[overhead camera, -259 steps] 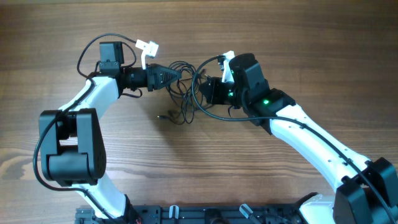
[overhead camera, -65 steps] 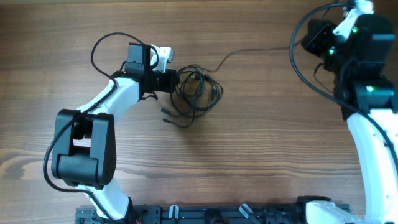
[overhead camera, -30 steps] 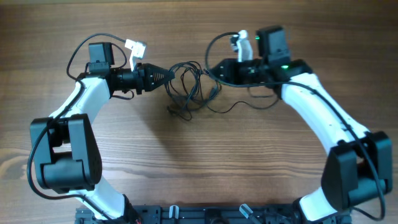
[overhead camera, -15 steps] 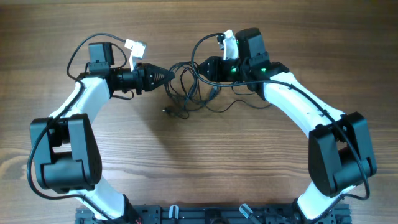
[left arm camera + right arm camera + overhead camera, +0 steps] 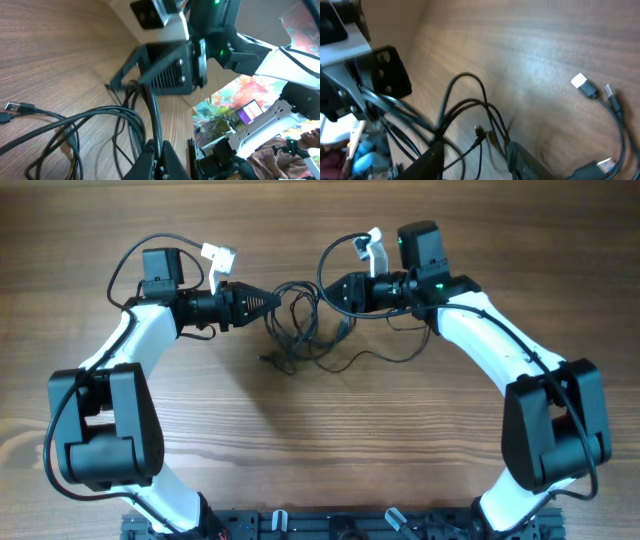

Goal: Untangle cables
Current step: 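Pull the arms apart, left gripper leftward and right gripper rightward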

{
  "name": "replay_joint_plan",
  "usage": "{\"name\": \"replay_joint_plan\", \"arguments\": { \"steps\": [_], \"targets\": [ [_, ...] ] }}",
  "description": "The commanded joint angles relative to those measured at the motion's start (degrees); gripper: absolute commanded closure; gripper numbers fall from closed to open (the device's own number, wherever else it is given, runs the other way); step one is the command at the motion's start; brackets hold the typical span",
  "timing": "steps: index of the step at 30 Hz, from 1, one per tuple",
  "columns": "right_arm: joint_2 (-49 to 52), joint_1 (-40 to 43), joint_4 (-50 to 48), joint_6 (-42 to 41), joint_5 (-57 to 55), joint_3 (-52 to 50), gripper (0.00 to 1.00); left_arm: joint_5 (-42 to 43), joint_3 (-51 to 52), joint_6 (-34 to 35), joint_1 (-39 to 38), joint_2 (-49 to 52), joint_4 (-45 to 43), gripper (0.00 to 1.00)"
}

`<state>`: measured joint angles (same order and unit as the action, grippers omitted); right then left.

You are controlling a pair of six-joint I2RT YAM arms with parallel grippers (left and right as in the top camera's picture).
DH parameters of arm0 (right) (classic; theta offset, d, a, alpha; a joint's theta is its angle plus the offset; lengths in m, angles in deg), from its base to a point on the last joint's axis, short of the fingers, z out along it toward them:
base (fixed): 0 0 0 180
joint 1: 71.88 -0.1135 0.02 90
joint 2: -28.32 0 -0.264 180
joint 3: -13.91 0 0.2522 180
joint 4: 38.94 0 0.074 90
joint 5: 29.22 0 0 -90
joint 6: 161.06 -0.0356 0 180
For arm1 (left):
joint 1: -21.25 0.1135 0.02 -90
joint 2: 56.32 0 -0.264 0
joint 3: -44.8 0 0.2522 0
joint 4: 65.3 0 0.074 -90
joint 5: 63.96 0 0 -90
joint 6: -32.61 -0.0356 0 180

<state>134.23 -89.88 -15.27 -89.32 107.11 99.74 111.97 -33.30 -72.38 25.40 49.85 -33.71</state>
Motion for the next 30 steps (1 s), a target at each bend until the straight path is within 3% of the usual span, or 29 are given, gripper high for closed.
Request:
{"name": "replay_joint_plan", "arguments": {
  "steps": [1, 5, 11, 17, 24, 30],
  "targets": [
    [0.8, 0.8, -7.1, -2.4, 9.5, -0.1, 0.57, 0.1, 0.0, -1.3, -0.2, -1.4, 0.0, 0.96],
    [0.5, -1.0, -8.7, -0.8, 12.0, -0.1, 0.57, -0.1, 0.0, -1.3, -0.8, -1.4, 0.0, 0.96],
    [0.5, -6.4, -3.1, 5.6, -7.7, -0.1, 0.57, -0.1, 0.0, -1.3, -1.5, -1.4, 0.0, 0.96],
    [0.5, -9.9, -5.5, 6.5, -18.3, -0.1, 0.57, -0.1, 0.0, -1.3, -1.5, -1.4, 0.0, 0.96],
    [0.6, -12.0, -8.3, 5.9, -42.4, -0.1, 0.54, -0.1, 0.0, -1.3, -1.5, -1.4, 0.0, 0.96],
    [0.6, -10.9, -2.1, -1.5, -64.5, -0.1, 0.54, -0.1, 0.0, -1.3, -1.5, -1.4, 0.0, 0.96]
  ]
}}
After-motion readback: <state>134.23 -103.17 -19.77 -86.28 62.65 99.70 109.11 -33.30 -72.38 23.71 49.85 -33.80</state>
